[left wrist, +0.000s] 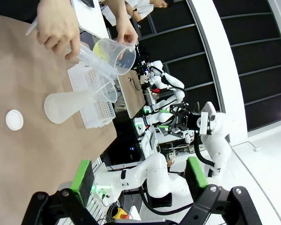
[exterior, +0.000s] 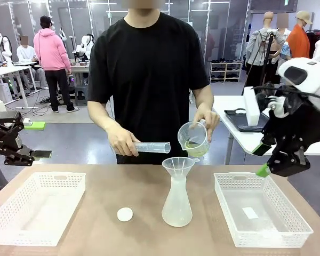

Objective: Prepare the solutions needed for the experiment.
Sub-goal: Once the solution is in the Big flask , pick up the Plastic Funnel and place it back into the right Organizing basket.

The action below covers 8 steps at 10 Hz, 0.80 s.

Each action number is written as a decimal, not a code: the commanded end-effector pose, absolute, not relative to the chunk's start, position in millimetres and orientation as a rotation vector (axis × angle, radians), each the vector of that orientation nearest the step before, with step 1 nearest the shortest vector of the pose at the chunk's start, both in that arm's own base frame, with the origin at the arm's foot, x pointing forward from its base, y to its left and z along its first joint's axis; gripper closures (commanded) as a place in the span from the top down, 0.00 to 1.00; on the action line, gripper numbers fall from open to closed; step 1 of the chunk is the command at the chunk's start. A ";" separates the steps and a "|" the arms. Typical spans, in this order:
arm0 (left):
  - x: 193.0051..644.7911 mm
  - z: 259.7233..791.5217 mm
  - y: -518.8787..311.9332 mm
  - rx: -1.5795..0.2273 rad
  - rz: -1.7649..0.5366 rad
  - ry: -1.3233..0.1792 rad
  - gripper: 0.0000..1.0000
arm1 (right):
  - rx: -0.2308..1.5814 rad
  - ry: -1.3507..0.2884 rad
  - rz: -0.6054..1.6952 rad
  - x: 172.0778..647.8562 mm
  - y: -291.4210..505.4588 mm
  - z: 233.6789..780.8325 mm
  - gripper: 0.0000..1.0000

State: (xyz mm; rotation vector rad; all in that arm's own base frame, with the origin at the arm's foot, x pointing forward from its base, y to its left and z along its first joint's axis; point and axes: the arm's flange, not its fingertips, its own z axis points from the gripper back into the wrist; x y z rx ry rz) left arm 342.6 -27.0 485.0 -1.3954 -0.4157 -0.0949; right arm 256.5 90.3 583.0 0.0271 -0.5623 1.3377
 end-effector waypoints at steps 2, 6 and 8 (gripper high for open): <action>344.0 488.3 -29.1 -1.423 -0.087 -0.419 1.00 | 0.426 -0.662 0.923 276.9 55.6 542.0 0.56; 344.0 488.3 -29.1 -1.423 -0.087 -0.419 1.00 | 0.965 -0.553 0.396 296.9 36.9 509.3 0.56; 344.0 488.3 -29.1 -1.423 -0.087 -0.419 1.00 | 1.143 -0.468 0.260 293.5 23.1 484.8 0.56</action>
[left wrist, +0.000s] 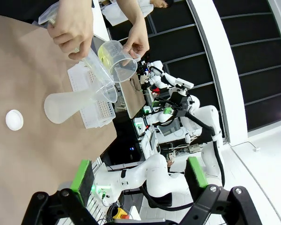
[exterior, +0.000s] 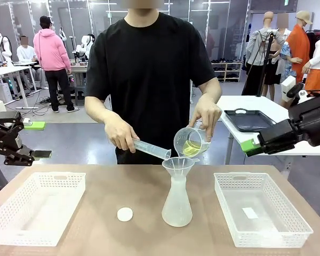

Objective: Prepare the solutions needed for the experiment.
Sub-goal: Once the solution is in the Big flask , pick up the Plastic Funnel and place it back into the right Organizing basket.

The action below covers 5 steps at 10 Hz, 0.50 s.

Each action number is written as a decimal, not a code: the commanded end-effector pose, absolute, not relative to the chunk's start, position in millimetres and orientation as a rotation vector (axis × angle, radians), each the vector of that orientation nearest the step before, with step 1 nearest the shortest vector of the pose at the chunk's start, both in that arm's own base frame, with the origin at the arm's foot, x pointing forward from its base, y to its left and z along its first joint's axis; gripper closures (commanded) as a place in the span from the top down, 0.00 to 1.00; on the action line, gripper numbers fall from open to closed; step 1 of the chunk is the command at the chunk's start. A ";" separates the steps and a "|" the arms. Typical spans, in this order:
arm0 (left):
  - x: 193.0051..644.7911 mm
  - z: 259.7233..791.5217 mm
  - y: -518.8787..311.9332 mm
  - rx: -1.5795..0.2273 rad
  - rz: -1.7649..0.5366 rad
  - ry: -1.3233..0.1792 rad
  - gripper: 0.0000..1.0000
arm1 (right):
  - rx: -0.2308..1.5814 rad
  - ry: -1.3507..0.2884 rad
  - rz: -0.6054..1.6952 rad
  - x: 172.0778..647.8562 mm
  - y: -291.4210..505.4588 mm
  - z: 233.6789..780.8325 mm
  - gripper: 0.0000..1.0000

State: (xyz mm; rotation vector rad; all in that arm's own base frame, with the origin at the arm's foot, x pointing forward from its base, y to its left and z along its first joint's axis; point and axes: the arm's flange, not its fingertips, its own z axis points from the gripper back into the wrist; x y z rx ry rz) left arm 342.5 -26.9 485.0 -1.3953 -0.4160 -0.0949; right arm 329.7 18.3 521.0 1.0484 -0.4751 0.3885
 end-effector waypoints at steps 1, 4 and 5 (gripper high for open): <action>344.0 488.3 -29.1 -1.423 -0.087 -0.419 1.00 | 1.192 -0.440 0.206 289.1 19.1 473.0 0.56; 344.0 488.3 -29.1 -1.423 -0.087 -0.419 1.00 | 1.339 -0.354 0.161 279.5 18.5 446.7 0.56; 344.0 488.3 -29.1 -1.423 -0.087 -0.419 1.00 | 1.411 -0.321 0.181 277.0 21.4 440.0 0.56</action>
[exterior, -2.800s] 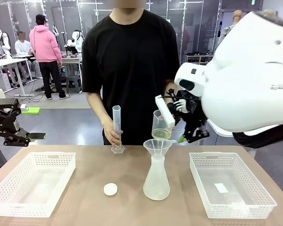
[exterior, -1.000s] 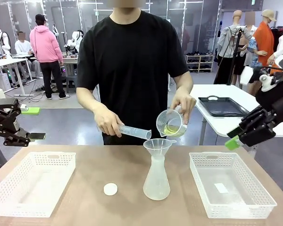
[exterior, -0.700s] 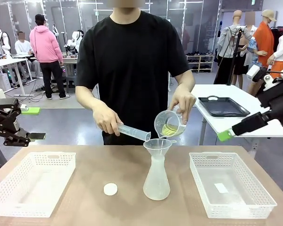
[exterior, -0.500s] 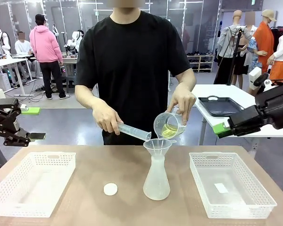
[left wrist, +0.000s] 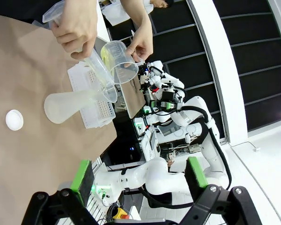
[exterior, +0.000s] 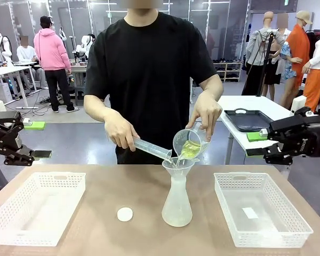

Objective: Prepare the solutions needed for the experiment.
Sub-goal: Once the solution is in the Big flask , pick up the Plastic Funnel and place it back into the right Organizing basket.

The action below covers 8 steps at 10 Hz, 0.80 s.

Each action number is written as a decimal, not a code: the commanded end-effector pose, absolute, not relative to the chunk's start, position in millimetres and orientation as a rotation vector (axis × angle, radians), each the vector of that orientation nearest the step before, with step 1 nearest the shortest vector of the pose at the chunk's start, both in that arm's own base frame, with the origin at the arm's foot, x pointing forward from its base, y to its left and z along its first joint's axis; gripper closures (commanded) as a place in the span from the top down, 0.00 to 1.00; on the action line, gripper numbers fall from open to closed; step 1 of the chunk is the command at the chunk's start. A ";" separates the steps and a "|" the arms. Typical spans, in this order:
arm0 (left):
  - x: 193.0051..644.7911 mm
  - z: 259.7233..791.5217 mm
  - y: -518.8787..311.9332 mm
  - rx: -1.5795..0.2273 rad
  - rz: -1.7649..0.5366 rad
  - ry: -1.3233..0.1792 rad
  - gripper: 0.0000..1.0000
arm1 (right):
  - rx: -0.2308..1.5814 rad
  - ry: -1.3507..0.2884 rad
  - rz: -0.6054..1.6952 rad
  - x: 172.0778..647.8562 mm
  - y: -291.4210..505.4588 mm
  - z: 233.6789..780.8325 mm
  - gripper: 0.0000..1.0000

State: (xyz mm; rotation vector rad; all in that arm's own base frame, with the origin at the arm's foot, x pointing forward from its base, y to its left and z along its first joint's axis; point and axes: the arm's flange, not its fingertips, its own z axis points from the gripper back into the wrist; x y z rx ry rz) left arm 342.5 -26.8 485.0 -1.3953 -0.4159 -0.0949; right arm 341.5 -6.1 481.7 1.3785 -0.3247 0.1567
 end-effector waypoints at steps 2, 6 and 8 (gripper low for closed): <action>344.0 488.3 -29.1 -1.423 -0.087 -0.419 1.00 | 1.410 -0.272 0.161 275.2 26.2 428.2 0.56; 344.0 488.3 -29.1 -1.423 -0.087 -0.419 1.00 | 1.408 -0.229 0.151 345.7 -1.8 453.3 0.56; 344.0 488.3 -29.1 -1.423 -0.087 -0.419 1.00 | 1.408 -0.229 0.151 345.7 -1.8 453.3 0.56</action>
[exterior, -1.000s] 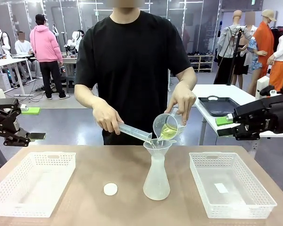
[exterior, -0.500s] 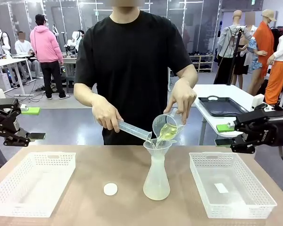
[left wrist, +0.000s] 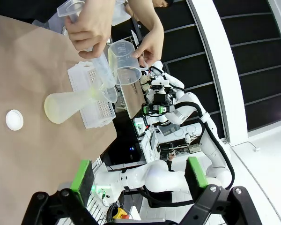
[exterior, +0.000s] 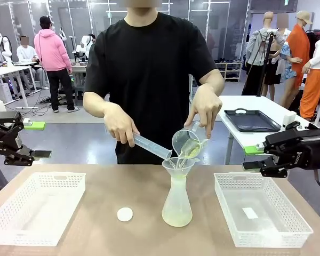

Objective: Prepare the solutions needed for the experiment.
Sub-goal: Once the solution is in the Big flask , pick up the Plastic Funnel and place it back into the right Organizing basket.

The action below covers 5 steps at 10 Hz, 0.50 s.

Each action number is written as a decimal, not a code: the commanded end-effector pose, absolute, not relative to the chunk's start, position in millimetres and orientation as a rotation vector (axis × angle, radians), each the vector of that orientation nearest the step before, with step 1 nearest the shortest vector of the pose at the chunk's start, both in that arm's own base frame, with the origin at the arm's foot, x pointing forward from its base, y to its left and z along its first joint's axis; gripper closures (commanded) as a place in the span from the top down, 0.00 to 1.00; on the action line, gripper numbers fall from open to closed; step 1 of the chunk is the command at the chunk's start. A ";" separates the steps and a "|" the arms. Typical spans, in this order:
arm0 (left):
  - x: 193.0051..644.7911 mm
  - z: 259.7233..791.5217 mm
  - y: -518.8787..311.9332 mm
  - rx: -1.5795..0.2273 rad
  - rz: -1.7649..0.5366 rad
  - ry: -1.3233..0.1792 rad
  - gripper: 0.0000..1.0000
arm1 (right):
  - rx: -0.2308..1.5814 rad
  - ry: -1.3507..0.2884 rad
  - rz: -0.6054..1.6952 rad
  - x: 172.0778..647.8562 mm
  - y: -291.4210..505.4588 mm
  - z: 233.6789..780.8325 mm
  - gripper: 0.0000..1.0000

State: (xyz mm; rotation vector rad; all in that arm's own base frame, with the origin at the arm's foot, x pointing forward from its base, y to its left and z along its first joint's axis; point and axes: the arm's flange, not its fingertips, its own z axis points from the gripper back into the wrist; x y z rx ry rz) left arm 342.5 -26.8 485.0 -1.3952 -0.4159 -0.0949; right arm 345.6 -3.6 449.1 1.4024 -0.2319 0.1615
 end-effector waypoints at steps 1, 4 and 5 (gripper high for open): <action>344.0 488.3 -29.1 -1.423 -0.087 -0.419 1.00 | 1.408 -0.229 0.151 345.7 -1.8 453.3 0.56; 344.0 488.3 -29.1 -1.423 -0.087 -0.419 1.00 | 1.408 -0.229 0.151 345.7 -1.8 453.3 0.56; 344.0 488.3 -29.1 -1.423 -0.087 -0.419 1.00 | 1.408 -0.229 0.151 345.7 -1.8 453.3 0.56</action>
